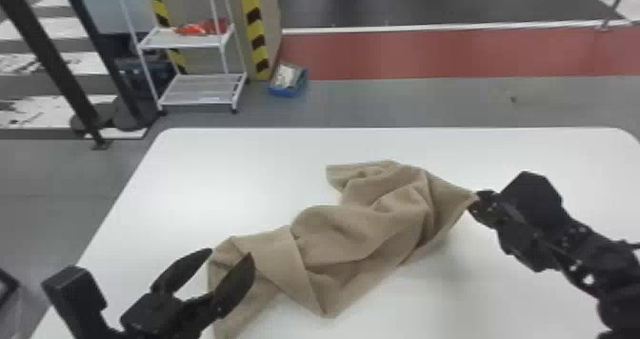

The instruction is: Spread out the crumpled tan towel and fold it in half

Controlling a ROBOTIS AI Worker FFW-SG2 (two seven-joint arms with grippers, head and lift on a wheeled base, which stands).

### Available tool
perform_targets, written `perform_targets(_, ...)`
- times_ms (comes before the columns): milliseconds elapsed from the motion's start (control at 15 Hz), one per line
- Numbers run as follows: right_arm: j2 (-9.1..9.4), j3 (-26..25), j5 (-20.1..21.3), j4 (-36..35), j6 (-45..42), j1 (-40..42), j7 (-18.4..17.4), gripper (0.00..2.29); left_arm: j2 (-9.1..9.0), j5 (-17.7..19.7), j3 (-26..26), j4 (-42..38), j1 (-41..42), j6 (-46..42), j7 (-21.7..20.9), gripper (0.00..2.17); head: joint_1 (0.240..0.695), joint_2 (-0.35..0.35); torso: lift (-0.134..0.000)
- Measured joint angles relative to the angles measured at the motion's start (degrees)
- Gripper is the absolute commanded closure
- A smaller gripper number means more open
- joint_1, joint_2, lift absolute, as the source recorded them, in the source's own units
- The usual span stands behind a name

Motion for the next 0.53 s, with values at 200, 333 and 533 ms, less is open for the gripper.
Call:
perform_targets(200,-0.13,-0.26,2.59,-1.99,-0.12,4.43,0.38,1.67,0.17,-4.17,-4.86,0.48,-4.18,10.69,-0.17,0.16,0.695,-0.034,-0.124)
perform_targets(333,-0.14,-0.49,4.86,-2.60,-0.13,6.87,0.58,1.67,0.16,-8.61,-8.33,0.74,-5.53,12.42,1.14,0.16,0.695,-0.086,-0.124)
perform_targets(533,-0.14,-1.63,7.47,-4.66,0.02,11.21,1.24,1.67,0.28,-11.47,-11.57,0.79,-7.42,13.33,2.96,0.16,0.695,-0.122,-0.124)
